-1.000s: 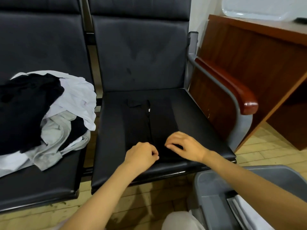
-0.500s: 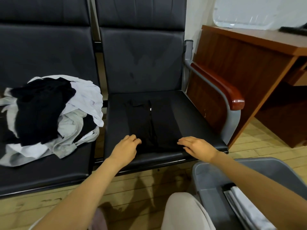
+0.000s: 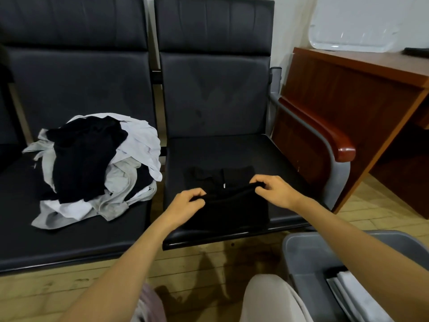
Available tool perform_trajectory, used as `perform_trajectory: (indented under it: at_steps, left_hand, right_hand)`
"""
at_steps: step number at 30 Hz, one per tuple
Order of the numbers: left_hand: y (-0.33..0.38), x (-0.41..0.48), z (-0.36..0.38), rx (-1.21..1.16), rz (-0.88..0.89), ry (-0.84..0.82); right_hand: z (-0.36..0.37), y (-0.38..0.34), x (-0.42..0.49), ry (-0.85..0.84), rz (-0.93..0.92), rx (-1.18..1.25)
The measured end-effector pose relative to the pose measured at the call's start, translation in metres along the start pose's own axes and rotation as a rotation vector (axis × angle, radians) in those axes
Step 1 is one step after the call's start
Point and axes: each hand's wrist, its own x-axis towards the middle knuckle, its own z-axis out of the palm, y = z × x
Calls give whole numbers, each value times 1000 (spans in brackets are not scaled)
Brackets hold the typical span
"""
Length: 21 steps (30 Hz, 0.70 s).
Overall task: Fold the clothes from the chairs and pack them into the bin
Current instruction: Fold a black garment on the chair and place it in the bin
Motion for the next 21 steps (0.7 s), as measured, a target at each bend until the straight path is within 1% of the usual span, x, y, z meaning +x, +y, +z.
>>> perform_trajectory:
  at_steps: [2, 3, 5, 6, 7, 9, 10, 12, 13, 14, 15, 16, 17, 19, 20, 21]
  left_hand:
    - [-8, 11, 8, 142, -58, 21]
    - [-12, 16, 11, 193, -89, 43]
    - [-13, 25, 16, 211, -163, 43]
    - [-14, 29, 16, 222, -192, 25]
    - [-15, 34, 17, 248, -206, 4]
    - [-18, 42, 15, 303, -211, -37]
    - [-19, 45, 14, 303, -220, -49]
    - [-23, 51, 12, 279, -241, -63]
    - [-24, 53, 13, 280, -246, -65]
    - [-24, 54, 13, 288, -248, -64]
    - [-24, 55, 14, 295, -247, -61]
    - [-24, 57, 15, 297, -243, -57]
    - [-24, 57, 15, 292, -244, -55]
    - [-23, 58, 14, 267, -253, -67]
    - [-22, 58, 13, 251, -262, -77]
    - [-21, 59, 12, 240, -275, -90]
  right_hand:
    - [11, 11, 16, -58, 90, -120]
    - [16, 16, 23, -115, 140, -188]
    - [22, 22, 37, -228, 216, -307]
    - [24, 21, 45, -215, 214, -327]
    - [26, 18, 56, -146, 182, -314]
    - [33, 3, 79, 12, 49, -237]
    - [40, -6, 91, 19, -35, -238]
    - [61, -20, 110, -91, -178, -348]
    - [74, -24, 117, -164, -209, -425]
    - [84, -24, 122, -220, -202, -498]
    - [91, -21, 127, -239, -161, -544]
    - [95, -17, 131, -219, -102, -546]
    - [97, -12, 134, -150, -35, -491]
    - [90, -4, 131, 96, 57, -276]
    - [83, 0, 127, 204, 61, -165]
    - [76, 6, 120, 257, 45, -96]
